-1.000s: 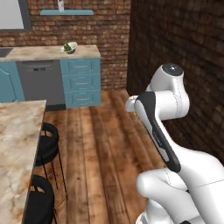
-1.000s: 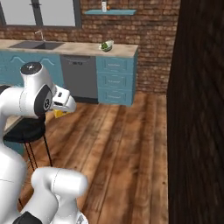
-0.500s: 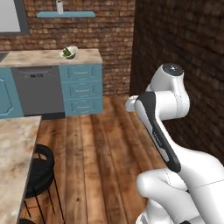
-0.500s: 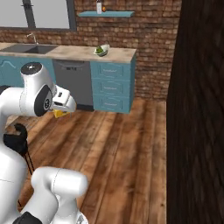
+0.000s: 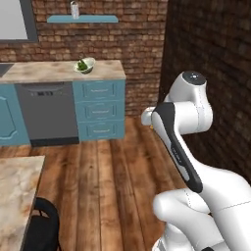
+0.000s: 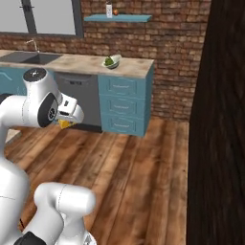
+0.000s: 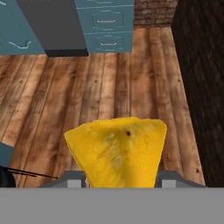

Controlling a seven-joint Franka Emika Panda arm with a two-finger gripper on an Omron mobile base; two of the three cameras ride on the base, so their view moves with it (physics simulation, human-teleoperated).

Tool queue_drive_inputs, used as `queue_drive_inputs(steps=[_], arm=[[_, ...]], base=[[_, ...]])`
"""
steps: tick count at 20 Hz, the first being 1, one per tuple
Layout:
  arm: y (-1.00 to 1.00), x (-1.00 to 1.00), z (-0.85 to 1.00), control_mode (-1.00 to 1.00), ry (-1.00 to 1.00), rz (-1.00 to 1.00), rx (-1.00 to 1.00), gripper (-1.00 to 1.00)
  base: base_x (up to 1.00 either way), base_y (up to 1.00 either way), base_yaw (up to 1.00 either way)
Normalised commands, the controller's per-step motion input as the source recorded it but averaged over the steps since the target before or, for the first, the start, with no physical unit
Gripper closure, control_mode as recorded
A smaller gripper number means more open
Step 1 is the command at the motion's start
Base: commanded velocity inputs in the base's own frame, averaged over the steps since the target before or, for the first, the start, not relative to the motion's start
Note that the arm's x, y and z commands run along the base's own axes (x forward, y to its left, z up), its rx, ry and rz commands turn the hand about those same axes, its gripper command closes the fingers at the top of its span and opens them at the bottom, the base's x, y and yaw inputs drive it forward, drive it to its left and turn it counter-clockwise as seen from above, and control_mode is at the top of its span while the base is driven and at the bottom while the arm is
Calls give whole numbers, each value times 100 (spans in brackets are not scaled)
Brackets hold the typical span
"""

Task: Pick the cheese from the fridge and the cheese grater from the cabinet and place them next to the salad bowl.

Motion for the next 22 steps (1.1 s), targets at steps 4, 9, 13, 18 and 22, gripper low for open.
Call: queue_drive_inputs(steps=[4,9,13,18,22], arm=[[0,0,0,100,0,0,0,100],[0,0,0,100,0,0,0,100],[0,0,0,100,0,0,0,100],[0,0,0,100,0,0,0,100],[0,0,0,100,0,0,0,100]], base=[[89,-17,12],[89,-16,11],[85,-13,11],[89,-7,3],[91,0,0]])
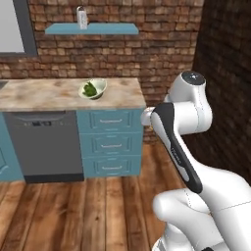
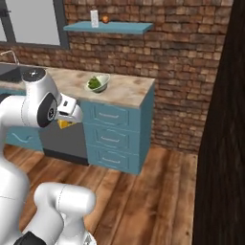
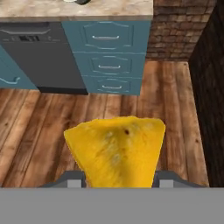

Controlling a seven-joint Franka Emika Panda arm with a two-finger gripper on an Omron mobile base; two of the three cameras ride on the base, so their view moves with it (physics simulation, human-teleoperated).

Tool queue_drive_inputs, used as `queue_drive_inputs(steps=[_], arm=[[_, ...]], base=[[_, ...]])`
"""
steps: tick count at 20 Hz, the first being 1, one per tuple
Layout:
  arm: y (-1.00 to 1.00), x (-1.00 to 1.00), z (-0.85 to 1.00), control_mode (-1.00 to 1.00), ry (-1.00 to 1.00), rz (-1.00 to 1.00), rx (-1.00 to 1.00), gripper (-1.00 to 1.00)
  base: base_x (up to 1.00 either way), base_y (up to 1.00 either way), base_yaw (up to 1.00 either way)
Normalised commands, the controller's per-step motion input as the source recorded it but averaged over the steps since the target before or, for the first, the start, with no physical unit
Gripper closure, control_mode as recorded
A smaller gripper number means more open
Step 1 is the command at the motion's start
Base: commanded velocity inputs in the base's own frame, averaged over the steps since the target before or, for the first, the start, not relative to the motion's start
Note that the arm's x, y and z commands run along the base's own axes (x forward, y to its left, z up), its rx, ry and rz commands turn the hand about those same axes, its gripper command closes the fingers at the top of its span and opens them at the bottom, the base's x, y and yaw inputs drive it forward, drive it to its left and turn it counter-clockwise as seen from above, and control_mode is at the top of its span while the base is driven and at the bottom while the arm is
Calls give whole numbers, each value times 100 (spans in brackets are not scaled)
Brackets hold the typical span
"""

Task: Pick the cheese from the fridge and the cheese grater from the cabinet and place them next to the salad bowl.

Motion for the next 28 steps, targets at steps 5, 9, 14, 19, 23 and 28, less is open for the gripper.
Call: queue_drive_inputs(steps=[5,9,14,19,23,28], arm=[[0,0,0,100,0,0,0,100],[0,0,0,100,0,0,0,100],[0,0,0,100,0,0,0,100],[0,0,0,100,0,0,0,100],[0,0,0,100,0,0,0,100],[0,0,0,100,0,0,0,100]], base=[[93,7,0],[92,8,0],[84,32,0],[63,64,0],[58,70,0],[72,55,-4]])
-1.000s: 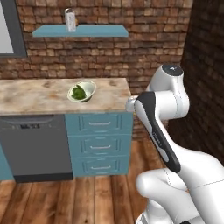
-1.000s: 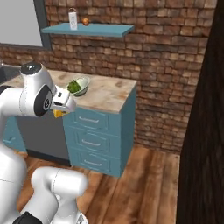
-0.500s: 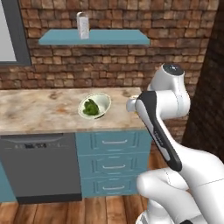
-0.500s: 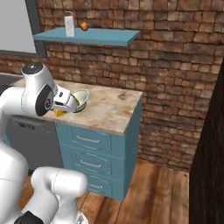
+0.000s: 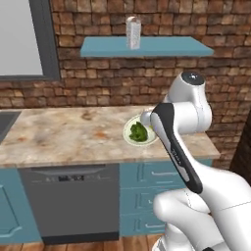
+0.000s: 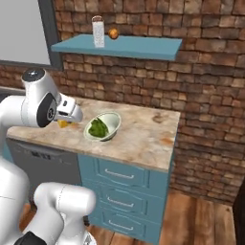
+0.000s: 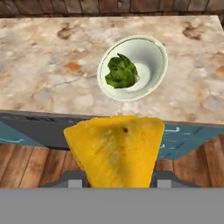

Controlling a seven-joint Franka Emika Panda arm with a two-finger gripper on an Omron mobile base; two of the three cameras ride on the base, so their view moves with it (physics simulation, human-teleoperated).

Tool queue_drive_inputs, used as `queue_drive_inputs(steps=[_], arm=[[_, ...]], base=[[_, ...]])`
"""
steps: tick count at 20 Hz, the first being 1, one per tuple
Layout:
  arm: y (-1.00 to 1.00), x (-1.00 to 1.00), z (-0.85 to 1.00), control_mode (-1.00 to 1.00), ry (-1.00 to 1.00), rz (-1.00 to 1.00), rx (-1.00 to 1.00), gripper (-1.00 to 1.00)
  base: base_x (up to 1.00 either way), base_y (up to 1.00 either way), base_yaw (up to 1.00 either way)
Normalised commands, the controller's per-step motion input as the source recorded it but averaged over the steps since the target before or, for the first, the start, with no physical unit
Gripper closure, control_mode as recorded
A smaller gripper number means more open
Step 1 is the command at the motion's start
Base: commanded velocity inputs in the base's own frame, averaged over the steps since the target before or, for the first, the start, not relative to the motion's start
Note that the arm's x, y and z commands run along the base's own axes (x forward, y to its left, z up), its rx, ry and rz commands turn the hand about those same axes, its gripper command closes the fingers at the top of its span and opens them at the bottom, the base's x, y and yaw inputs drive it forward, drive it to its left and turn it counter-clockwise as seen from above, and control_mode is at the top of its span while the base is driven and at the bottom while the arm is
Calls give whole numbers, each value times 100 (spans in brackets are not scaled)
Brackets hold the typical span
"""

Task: Pick the cheese from the fridge and the cheese grater from the cabinet and place them next to the salad bowl.

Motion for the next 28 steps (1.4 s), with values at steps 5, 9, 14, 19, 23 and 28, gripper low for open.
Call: queue_drive_inputs(steps=[5,9,14,19,23,28], arm=[[0,0,0,100,0,0,0,100],[0,0,0,100,0,0,0,100],[0,0,0,100,0,0,0,100],[0,0,0,100,0,0,0,100],[0,0,0,100,0,0,0,100],[0,0,0,100,0,0,0,100]], base=[[69,46,-7],[51,42,-19],[38,29,-18],[50,24,-10],[44,16,-4],[4,2,0]])
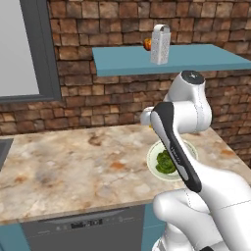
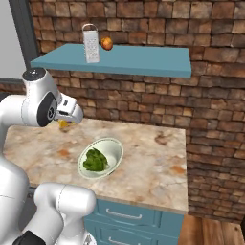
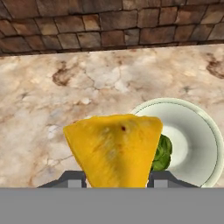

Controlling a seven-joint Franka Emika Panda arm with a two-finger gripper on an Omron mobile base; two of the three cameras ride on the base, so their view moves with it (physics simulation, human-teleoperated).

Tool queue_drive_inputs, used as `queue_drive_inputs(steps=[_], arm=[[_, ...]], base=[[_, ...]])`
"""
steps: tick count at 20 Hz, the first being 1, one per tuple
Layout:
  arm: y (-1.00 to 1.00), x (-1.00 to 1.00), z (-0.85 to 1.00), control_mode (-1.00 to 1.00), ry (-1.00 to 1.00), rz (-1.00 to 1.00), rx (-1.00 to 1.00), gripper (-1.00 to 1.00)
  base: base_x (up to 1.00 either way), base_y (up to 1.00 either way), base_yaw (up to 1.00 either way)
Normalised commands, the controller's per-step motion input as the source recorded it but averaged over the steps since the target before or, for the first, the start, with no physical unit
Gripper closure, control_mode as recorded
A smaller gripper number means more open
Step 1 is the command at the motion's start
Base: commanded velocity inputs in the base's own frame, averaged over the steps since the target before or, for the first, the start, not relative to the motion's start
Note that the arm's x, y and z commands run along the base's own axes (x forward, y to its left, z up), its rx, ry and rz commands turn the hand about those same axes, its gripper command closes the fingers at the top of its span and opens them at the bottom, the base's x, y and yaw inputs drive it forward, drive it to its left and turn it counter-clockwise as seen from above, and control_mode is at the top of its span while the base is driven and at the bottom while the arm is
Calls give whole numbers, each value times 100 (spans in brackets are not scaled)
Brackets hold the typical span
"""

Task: Pick the cheese from the fridge and the cheese grater from the cabinet and place them next to the salad bowl.

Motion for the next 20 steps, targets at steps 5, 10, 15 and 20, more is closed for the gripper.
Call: queue_drive_inputs(steps=[5,10,15,20], arm=[[0,0,0,100,0,0,0,100],[0,0,0,100,0,0,0,100],[22,11,-21,-100,4,4,0,100],[34,30,-30,-100,6,11,0,100]], base=[[0,0,0],[0,2,0],[0,0,0],[0,0,0]])
